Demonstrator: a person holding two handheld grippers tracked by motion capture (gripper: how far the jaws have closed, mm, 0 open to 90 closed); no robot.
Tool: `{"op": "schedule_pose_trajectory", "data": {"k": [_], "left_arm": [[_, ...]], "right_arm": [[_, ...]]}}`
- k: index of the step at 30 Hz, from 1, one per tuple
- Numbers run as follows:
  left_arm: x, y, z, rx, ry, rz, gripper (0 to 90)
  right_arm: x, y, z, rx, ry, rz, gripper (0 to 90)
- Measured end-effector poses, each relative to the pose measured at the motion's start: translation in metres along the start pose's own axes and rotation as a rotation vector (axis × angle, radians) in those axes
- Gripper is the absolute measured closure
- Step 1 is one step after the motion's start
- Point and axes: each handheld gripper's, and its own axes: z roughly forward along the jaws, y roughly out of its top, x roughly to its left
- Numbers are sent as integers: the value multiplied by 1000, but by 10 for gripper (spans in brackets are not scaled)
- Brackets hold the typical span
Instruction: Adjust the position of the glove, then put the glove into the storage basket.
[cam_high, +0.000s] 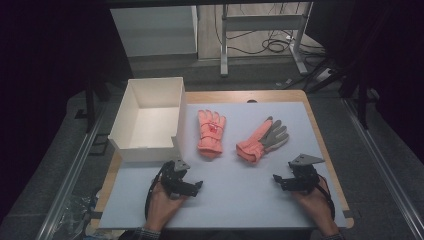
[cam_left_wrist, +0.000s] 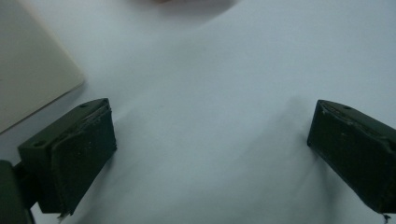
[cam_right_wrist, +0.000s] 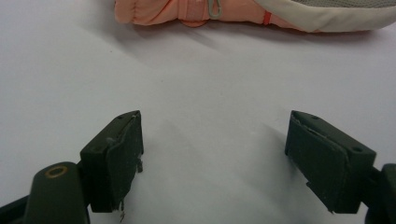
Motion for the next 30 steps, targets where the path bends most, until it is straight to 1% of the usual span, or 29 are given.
{"op": "schedule_pose_trajectory", "data": {"k": [12,18,30], "left_arm": [[0,0,0,-1,0,1,10],[0,0,0,-1,1,1,10],[0,0,0,3,1,5,10]], "right_arm": [[0,0,0,3,-1,0,195],[0,1,0,7,-5,3,180],[0,1,-1,6,-5,5,186]]}}
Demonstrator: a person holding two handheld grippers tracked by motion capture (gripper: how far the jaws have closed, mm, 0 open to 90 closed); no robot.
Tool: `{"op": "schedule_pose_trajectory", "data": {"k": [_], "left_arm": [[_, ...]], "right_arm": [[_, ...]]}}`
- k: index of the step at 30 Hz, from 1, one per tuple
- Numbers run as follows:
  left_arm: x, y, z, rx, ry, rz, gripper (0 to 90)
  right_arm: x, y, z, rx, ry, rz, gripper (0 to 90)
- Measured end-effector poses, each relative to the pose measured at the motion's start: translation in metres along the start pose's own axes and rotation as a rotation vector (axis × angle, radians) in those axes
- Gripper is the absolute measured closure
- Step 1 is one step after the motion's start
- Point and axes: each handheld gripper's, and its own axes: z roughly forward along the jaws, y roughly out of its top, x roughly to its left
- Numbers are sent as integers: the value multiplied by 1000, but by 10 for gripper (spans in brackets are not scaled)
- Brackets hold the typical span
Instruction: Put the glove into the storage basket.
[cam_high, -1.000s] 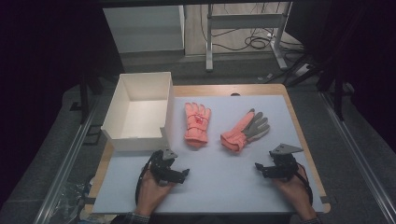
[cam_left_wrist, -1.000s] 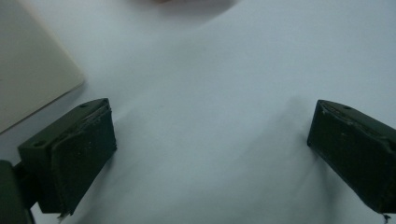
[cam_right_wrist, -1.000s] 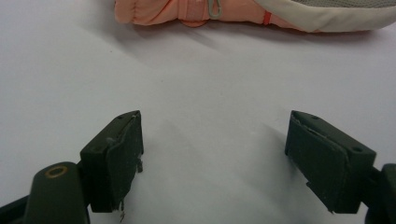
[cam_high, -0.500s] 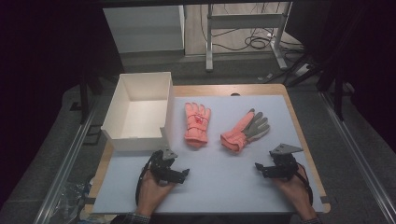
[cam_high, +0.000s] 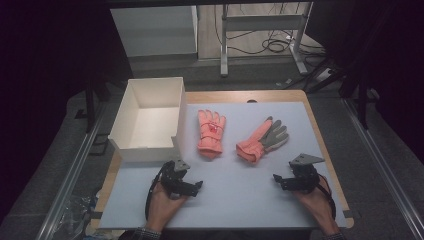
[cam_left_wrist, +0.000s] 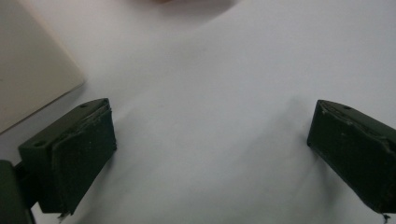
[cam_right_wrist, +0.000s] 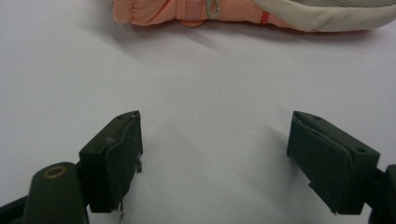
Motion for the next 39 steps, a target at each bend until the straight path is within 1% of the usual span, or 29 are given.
{"op": "schedule_pose_trajectory", "data": {"k": [5,10,17,21,29,33,39], "left_arm": [[0,0,0,0,0,0,10],[0,0,0,1,0,1,10],[0,0,0,1,0,0,10],[0,0,0,1,0,0,10],[0,0,0,1,0,0,10],[0,0,0,1,0,0,10],[0,0,0,1,0,0,10]], "right_arm": [[0,1,-1,-6,12,5,189],[0,7,-4,-11,21,4,202],[-2,16,-4,-7,39,4,231],[-5,23,-3,-9,53,13,243],[-9,30,-2,-13,67,25,260],[-13,37,-2,-19,78,44,297],[-17,46,-2,-32,85,50,342]]}}
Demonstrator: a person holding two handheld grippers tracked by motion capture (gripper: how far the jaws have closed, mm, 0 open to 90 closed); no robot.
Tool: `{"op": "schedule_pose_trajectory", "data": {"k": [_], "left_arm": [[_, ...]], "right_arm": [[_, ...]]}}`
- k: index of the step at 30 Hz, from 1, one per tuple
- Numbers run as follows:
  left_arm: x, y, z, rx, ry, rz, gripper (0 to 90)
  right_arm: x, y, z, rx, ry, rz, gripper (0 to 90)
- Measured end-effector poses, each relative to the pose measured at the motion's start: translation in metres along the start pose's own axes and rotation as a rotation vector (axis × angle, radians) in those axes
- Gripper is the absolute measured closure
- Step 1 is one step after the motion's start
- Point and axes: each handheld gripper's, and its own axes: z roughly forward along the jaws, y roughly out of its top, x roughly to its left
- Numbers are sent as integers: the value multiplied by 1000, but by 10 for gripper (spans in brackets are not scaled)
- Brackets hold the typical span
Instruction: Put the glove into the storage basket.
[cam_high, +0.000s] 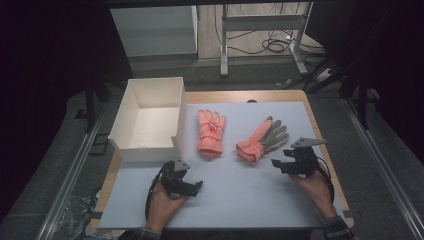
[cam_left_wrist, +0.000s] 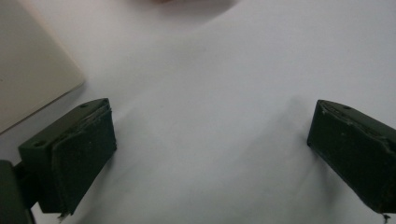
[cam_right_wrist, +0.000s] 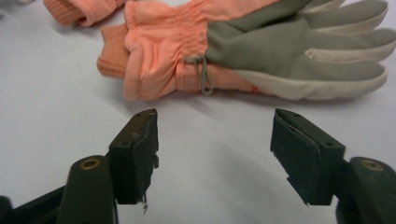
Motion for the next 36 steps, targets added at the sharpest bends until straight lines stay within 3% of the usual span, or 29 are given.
{"op": "schedule_pose_trajectory", "data": {"k": [10,20,30,36], "left_arm": [[0,0,0,0,0,0,10],[0,0,0,0,0,0,10],[0,0,0,0,0,0,10],[0,0,0,-1,-1,0,10]], "right_arm": [[-4,24,5,-17,14,-4,436],[-9,44,17,-15,-2,-7,522],[-16,56,32,-6,-32,16,523],[-22,59,47,15,-64,36,471]]}}
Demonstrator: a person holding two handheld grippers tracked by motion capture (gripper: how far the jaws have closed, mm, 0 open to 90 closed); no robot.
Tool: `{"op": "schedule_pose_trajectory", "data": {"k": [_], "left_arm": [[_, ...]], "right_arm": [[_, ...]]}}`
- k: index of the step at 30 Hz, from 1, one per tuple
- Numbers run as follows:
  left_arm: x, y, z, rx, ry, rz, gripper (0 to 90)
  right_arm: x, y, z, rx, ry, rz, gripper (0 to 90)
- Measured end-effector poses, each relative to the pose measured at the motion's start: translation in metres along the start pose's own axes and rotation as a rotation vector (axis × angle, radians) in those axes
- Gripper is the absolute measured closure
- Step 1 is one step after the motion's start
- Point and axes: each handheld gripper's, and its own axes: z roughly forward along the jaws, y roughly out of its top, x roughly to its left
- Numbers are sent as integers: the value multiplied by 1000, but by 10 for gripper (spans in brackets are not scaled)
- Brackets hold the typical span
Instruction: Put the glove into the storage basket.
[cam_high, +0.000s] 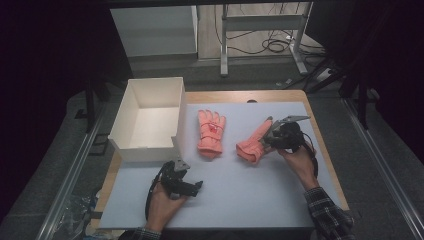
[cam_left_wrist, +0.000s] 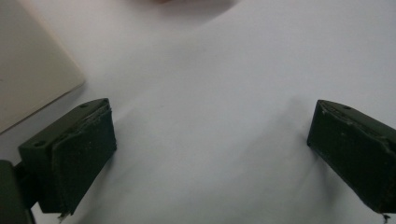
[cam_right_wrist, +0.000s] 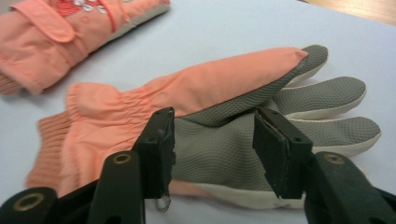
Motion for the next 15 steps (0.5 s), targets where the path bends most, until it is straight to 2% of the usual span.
{"op": "schedule_pose_trajectory", "data": {"k": [3,4,9,15], "left_arm": [[0,0,0,0,0,0,10],[0,0,0,0,0,0,10],[0,0,0,0,0,0,10],[0,0,0,0,0,0,10]], "right_arm": [[-1,0,5,6,-16,10,449],[-3,-1,9,21,-42,16,436],[-6,-3,16,41,-59,25,434],[-2,-7,25,61,-84,13,500]]}}
